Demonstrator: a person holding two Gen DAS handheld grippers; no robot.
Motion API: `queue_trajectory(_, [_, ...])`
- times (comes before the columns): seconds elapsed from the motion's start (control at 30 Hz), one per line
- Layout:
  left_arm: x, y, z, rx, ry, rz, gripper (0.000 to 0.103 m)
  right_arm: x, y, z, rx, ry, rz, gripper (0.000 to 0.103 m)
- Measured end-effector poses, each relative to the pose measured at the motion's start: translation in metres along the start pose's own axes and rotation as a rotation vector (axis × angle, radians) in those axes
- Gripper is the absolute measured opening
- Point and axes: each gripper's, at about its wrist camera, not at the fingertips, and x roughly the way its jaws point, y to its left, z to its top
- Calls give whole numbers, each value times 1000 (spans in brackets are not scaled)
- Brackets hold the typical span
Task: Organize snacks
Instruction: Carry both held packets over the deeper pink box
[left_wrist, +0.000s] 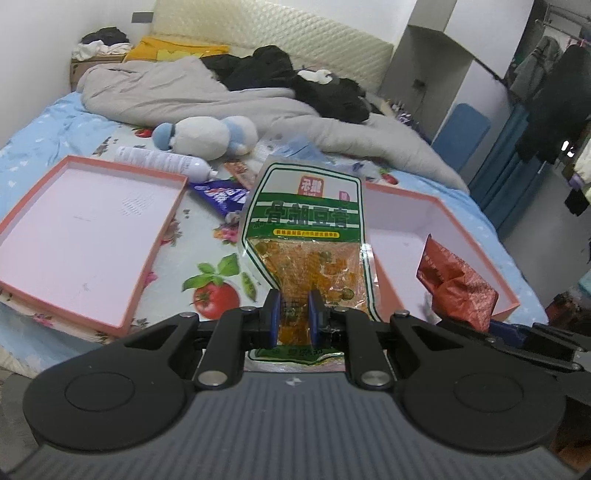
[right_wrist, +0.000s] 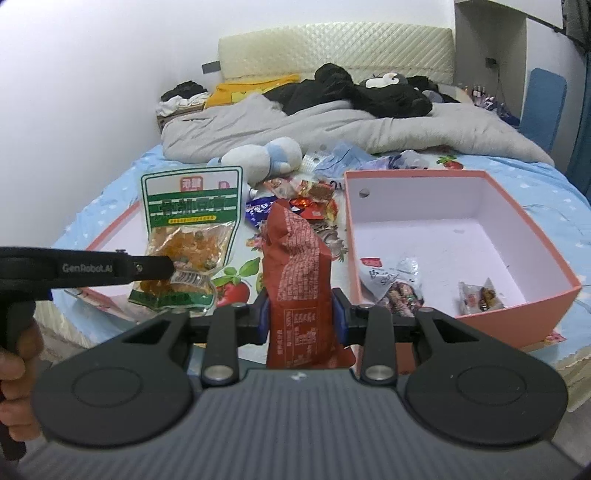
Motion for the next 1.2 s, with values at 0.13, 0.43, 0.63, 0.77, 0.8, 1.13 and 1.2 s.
queue_trajectory(0.13, [-1,-14,0,6,-5,-39,18,-10,-11,2,14,-15,-32,36])
queue_trajectory(0.43, [24,-51,7,22,16,-127,18,-27,-42,4,67,-13,-94,36])
queue_trajectory(0.63, [47,-70,14,46,49,-148,18,-19,-65,1,119,4,-131,36])
queue_trajectory(0.77, [67,-87,24,67,70,-149,18,-7,-82,8,153,25,-143,36])
queue_trajectory(0.8, [73,-91,26,69,76,-151,18,-6,-86,10,156,28,-142,36])
queue_trajectory(1.13, [159,-130,54,75,178,-171,18,43,-142,37,133,71,-174,36])
queue_trajectory(1.2, [178,-137,60,83,191,-171,18,55,-155,40,142,82,-176,36])
